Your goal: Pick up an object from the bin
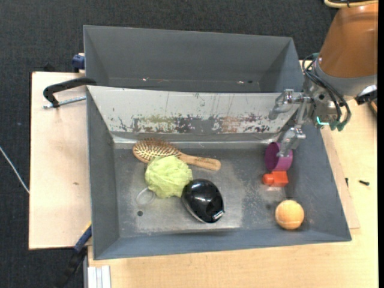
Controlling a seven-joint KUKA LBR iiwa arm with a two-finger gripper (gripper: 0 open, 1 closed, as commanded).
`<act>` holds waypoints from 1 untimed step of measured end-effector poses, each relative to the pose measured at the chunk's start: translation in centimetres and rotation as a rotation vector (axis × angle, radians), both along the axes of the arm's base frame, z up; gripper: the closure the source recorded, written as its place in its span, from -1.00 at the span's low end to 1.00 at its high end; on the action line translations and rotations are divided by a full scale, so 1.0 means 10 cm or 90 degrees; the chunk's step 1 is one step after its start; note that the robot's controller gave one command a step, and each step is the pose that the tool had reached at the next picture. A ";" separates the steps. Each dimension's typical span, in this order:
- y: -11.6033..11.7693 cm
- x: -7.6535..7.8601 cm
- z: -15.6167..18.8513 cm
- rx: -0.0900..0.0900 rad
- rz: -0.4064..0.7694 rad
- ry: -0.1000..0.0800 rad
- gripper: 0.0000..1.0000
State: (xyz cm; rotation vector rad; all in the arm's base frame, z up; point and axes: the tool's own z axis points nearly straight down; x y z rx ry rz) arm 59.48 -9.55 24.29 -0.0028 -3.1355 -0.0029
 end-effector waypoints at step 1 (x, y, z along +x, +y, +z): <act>0.00 0.01 0.04 -0.001 0.001 -0.005 -1.00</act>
Offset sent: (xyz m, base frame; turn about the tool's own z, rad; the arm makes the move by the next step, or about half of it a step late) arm -0.0171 -0.0541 -0.1729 -0.4284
